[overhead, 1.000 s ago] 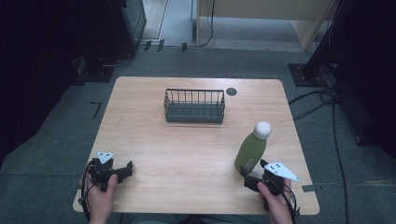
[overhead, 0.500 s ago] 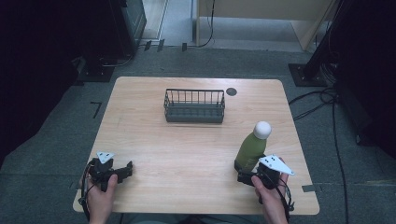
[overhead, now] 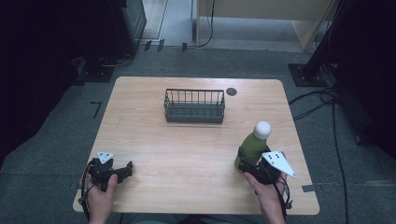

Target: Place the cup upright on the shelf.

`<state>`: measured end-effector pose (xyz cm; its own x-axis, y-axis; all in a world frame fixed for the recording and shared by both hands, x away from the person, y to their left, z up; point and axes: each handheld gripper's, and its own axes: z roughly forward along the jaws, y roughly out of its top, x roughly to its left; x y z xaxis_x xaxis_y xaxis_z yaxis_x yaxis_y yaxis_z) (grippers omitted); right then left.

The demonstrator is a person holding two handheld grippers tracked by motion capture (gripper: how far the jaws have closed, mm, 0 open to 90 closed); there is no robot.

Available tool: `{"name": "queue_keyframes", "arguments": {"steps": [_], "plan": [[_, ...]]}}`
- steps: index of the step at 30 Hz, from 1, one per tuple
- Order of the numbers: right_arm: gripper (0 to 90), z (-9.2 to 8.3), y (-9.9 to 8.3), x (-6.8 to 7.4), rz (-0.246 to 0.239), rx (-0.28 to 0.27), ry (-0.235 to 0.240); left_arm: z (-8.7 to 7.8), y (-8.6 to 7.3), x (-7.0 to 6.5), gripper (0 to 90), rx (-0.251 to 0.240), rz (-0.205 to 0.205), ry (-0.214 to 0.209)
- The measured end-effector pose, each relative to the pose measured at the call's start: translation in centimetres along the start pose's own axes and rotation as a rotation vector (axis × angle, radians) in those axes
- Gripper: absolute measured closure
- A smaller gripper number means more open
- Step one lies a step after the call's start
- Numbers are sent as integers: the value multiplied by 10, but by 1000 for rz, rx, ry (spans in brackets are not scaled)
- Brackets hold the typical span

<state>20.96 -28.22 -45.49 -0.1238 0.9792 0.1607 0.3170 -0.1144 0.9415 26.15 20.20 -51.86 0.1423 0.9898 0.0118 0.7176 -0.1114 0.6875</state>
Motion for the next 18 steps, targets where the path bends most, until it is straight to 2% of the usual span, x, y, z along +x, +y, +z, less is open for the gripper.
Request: {"name": "queue_keyframes", "arguments": {"steps": [3, 10, 13, 18], "plan": [[178, 1, 0, 0, -3, 1, 5, 0, 0, 0, 0, 0, 0, 0], [180, 4, -1, 0, -10, -2, 9, 0, 0, 0, 0, 0, 0, 0], [194, 4, -1, 1, -34, 3, -3, 0, 0, 0, 0, 0, 0, 0], [199, 4, -1, 2, -47, 2, -4, 0, 0, 0, 0, -1, -1, 0]]}}
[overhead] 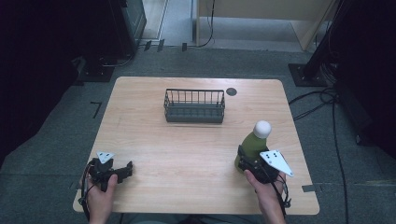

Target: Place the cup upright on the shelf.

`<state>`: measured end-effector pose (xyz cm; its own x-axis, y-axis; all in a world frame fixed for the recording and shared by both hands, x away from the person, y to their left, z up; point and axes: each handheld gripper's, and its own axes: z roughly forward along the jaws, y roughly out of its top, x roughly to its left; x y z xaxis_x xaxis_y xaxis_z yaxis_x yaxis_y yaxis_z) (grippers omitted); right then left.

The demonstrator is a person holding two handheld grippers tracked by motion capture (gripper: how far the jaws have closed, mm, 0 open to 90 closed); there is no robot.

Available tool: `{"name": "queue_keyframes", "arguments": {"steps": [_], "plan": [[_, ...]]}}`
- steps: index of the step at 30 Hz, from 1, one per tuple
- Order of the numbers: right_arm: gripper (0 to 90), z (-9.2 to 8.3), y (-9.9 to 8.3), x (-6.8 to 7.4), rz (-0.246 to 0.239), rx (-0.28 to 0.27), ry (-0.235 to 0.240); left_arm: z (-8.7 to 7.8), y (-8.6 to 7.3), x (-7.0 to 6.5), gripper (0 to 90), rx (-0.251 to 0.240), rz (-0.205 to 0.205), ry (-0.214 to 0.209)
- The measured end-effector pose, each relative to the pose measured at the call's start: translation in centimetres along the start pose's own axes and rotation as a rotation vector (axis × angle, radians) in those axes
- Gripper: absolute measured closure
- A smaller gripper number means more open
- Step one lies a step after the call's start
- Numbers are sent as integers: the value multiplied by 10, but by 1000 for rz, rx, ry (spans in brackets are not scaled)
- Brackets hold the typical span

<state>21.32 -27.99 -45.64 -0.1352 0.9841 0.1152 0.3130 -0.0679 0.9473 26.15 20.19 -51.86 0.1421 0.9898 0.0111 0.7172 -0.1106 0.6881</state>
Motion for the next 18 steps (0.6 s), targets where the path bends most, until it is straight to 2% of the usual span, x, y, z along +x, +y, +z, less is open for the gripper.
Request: {"name": "queue_keyframes", "arguments": {"steps": [2, 5, 7, 18], "plan": [[200, 0, 0, 0, -5, 2, 2, 0, 0, 0, 0, 0, 0, 0], [202, -1, 3, 4, -22, -2, 38, 0, 0, 0, 0, -2, -2, 0], [202, -1, 5, 8, -43, -13, 44, 0, 0, 0, 0, -1, -1, 0], [202, 11, 23, 27, -48, -18, 85, 0, 0, 0, 0, -1, 0, 0]]}}
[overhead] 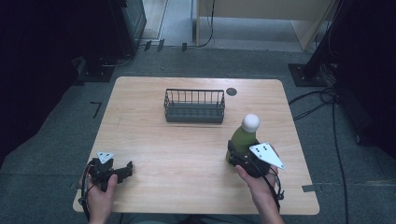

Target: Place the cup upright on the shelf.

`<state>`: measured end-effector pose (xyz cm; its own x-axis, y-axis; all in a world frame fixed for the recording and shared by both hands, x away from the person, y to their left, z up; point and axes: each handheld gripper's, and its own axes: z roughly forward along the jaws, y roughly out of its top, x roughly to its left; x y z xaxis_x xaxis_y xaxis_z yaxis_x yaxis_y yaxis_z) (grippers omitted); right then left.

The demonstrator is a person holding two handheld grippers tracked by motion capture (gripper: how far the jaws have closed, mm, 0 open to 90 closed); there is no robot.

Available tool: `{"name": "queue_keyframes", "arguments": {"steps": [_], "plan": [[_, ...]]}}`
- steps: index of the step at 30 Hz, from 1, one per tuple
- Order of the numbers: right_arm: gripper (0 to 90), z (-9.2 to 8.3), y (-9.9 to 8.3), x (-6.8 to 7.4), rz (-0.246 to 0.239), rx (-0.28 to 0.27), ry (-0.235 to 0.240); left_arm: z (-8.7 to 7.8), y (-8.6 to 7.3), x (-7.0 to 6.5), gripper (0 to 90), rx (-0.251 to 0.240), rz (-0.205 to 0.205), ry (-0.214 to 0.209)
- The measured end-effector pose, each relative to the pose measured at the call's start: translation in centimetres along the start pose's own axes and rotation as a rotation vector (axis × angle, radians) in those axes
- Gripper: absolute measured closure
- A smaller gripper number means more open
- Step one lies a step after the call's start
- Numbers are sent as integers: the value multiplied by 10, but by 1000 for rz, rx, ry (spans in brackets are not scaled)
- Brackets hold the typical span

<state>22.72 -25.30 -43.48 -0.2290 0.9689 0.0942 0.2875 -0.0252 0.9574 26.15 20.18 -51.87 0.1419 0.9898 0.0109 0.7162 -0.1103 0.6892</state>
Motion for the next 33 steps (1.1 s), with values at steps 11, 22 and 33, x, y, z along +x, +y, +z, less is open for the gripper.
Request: {"name": "queue_keyframes", "arguments": {"steps": [11, 22, 33], "plan": [[203, 35, 17, 19, -22, 0, 27, 0, 0, 0, 0, 1, 1, -1], [203, 64, 32, 31, -38, -2, 23, 0, 0, 0, 0, 0, 0, -1], [203, 84, 61, 34, -49, -24, 6, 0, 0, 0, 0, 1, 0, -2]]}}
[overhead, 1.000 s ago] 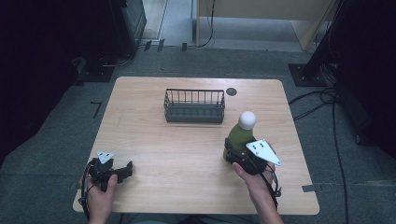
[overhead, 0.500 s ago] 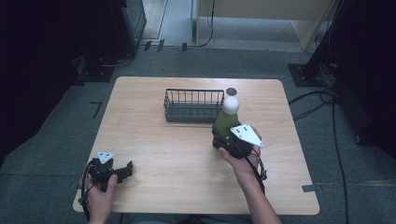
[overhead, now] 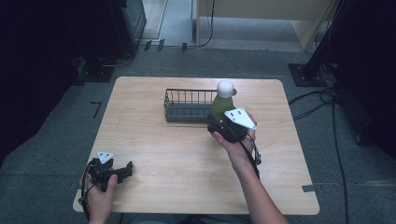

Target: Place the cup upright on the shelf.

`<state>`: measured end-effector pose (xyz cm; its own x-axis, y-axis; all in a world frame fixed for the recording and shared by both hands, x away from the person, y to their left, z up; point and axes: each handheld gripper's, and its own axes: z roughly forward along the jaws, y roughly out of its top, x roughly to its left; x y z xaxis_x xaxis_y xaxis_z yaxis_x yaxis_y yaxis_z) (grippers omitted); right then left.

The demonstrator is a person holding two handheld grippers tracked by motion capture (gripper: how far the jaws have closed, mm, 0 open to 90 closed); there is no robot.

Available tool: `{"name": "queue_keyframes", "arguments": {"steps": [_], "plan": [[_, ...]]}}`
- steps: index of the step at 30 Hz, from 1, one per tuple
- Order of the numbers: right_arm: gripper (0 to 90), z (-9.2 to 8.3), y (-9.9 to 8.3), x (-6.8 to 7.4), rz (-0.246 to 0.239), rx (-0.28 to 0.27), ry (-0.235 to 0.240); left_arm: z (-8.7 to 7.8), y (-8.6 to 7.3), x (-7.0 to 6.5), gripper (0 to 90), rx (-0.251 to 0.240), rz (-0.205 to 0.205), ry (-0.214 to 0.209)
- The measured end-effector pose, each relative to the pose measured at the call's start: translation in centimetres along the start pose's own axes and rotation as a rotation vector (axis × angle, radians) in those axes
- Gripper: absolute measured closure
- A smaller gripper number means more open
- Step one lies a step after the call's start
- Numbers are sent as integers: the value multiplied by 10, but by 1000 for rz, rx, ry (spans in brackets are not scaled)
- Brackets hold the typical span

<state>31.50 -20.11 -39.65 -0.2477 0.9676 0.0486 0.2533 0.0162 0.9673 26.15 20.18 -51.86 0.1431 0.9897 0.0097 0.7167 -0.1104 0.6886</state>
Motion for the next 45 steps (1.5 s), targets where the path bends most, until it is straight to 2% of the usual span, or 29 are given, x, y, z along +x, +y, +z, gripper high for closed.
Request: {"name": "queue_keyframes", "arguments": {"steps": [19, 28, 34, 40, 45], "plan": [[203, 20, 55, 6, -7, -24, 5, 0, 0, 0, 0, -1, 0, 1], [203, 37, 76, 4, 4, -25, -9, 0, 0, 0, 0, -1, 0, 0], [203, 56, 79, 4, -11, -24, -17, 0, 0, 0, 0, -2, -1, 1], [203, 79, 76, -2, 13, -18, -29, 0, 0, 0, 0, 1, 2, 0], [203, 96, 69, -5, 10, -14, -40, 0, 0, 0, 0, 1, 3, 1]]}}
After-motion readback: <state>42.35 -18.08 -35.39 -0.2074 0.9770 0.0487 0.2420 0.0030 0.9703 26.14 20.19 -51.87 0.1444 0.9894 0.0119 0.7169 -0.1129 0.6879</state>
